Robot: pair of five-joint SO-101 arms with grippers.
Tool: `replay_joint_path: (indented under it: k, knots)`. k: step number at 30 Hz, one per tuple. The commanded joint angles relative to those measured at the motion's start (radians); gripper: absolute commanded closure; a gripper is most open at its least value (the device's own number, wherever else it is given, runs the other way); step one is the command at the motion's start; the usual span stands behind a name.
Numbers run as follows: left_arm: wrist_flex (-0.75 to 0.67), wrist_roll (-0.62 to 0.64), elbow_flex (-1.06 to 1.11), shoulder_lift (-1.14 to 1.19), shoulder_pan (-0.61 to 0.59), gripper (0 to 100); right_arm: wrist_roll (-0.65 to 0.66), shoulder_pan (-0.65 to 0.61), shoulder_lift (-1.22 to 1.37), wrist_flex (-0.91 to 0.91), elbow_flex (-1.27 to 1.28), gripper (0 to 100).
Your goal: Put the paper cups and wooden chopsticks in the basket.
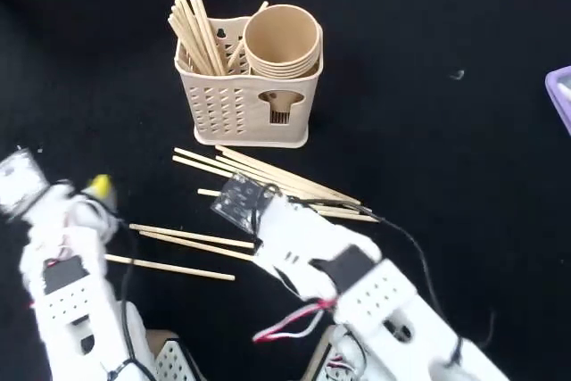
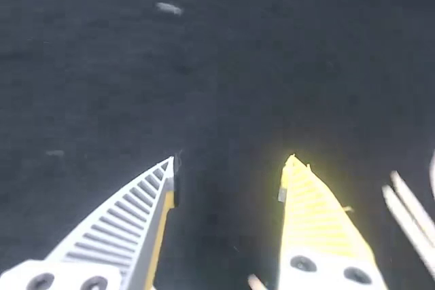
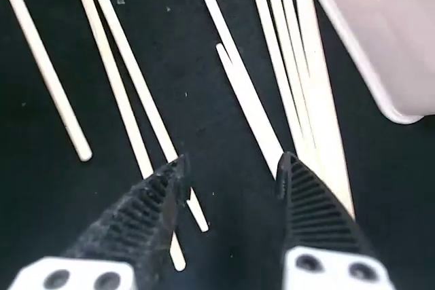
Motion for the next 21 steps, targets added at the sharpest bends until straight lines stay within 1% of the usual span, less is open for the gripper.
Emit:
replay_joint_path:
  k: [1,5,11,18,21]
  knots:
    - [-0.011,0.110,-0.117,-0.003,-0.203,74,-0.008,0.009,0.205,-0.147,-0.071,79.2]
    - [-0.017,0.141,-0.133,-0.008,-0.272,74,-0.008,-0.009,0.375,-0.253,-0.099,79.4]
    - [-0.014,0.157,-0.163,-0.012,-0.357,74,-0.008,-0.109,0.532,-0.261,-0.173,79.5]
    - [-0.015,0.204,-0.162,-0.012,-0.400,74,-0.005,-0.098,0.644,-0.269,-0.245,79.4]
    - [-0.015,0.226,-0.162,-0.012,-0.415,74,-0.002,-0.097,0.697,-0.299,-0.262,79.4]
